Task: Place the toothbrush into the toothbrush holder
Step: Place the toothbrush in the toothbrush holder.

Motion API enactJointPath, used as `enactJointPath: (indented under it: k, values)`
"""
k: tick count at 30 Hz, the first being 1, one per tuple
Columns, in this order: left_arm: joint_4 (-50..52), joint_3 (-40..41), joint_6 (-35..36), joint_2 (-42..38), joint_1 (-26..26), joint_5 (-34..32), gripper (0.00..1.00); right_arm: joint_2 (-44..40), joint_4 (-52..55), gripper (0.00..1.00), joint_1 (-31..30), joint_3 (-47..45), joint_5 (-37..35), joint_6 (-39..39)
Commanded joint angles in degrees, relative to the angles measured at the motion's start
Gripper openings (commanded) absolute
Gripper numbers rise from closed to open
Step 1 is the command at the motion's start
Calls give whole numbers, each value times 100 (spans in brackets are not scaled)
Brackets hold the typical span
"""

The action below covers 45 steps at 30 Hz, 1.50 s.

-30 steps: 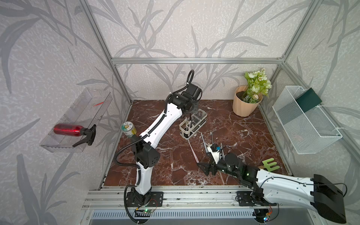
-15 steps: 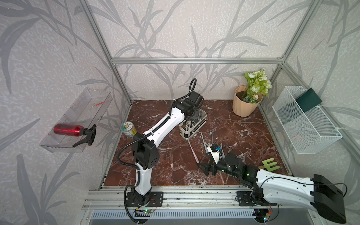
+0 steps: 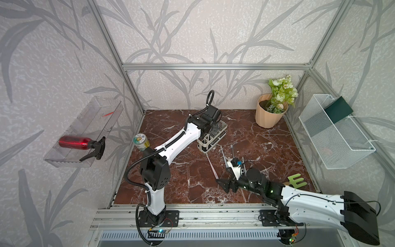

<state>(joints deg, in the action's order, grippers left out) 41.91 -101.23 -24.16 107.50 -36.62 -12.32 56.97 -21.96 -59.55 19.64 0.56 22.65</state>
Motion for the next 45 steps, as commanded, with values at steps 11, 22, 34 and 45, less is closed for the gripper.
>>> enactJointPath:
  k: [11, 22, 34, 45]
  values:
    - [-403, 450, -177, -277, -56, -119, 0, -11, -72, 95, 31, 7, 51, 15]
    - [-732, 392, 102, -531, -56, -419, 0, -53, -37, 95, 25, -2, 36, 5]
    - [-826, 634, 149, -337, -64, -413, 0, -72, -18, 95, 23, -10, 32, 4]
    - [-956, 754, 264, -186, -65, -579, 0, -107, -14, 95, 26, -12, 50, 10]
